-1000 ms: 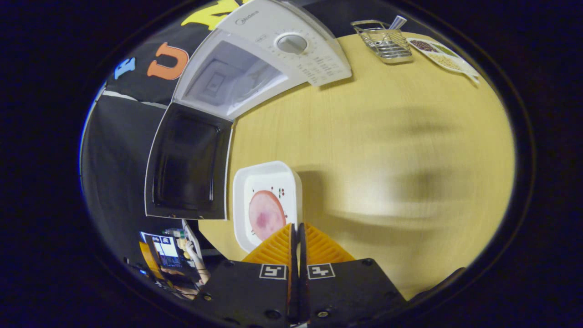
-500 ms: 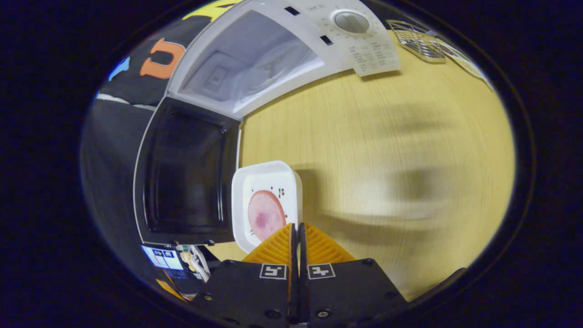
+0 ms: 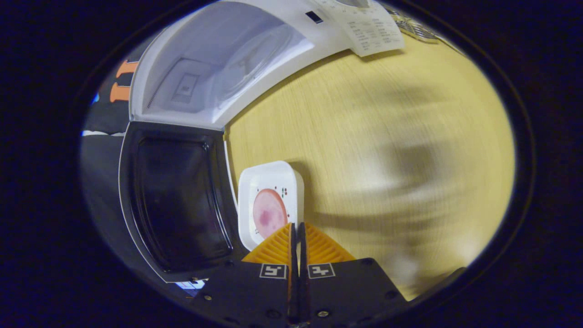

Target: Open the microwave oven with the left hand, put the food in, and close the microwave oven.

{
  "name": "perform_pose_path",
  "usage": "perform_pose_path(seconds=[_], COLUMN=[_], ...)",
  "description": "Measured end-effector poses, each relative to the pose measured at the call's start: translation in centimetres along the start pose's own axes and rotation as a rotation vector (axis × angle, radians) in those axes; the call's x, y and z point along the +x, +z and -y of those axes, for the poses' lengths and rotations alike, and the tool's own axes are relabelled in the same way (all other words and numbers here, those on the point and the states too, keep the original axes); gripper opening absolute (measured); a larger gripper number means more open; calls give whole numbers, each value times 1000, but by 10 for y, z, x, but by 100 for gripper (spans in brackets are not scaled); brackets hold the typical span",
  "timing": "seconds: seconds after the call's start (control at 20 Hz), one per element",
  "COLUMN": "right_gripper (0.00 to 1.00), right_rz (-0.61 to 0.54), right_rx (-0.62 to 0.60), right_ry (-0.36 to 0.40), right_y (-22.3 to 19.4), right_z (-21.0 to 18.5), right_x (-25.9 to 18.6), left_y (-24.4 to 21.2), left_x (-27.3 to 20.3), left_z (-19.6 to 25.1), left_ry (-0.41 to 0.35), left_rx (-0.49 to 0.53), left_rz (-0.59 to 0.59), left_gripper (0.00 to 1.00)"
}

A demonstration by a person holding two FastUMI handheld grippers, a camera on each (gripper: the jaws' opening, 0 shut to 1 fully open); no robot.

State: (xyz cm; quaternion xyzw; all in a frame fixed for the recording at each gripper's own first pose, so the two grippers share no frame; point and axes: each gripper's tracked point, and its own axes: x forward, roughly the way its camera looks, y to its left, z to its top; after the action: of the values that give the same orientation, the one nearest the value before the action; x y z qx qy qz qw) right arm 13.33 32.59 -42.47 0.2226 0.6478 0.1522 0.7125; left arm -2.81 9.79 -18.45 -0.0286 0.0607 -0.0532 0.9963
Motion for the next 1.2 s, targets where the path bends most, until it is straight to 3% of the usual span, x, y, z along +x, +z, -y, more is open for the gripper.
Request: perform_pose_path(seconds=[0.05, 0.2, 0.55, 0.85, 1.05, 1.15, 1.2], right_gripper=[0, 4, 4, 4, 4, 0, 4], right_rz=[37, 153, 401, 572, 665, 760, 802], right_rx=[7, 52, 127, 332, 428, 473, 491], right_ry=[14, 81, 147, 197, 201, 237, 270], right_y=[10, 33, 92, 136, 172, 193, 201], right_z=[-5, -28, -74, -83, -76, -74, -75], right_x=[1, -1, 7, 13, 18, 18, 18], left_y=[-1, -4, -17, -20, -19, -20, -19], left_x=[1, 5, 12, 18, 26, 30, 31], left_z=[-1, -2, 2, 4, 17, 20, 20], left_ry=[-2, -1, 0, 19, -20, -29, -31], left_rx=[-1, -7, 2, 75, 67, 64, 66], left_rz=[-2, -8, -30, -35, -24, -27, -28], left_gripper=[93, 93, 93, 93, 93, 93, 93])
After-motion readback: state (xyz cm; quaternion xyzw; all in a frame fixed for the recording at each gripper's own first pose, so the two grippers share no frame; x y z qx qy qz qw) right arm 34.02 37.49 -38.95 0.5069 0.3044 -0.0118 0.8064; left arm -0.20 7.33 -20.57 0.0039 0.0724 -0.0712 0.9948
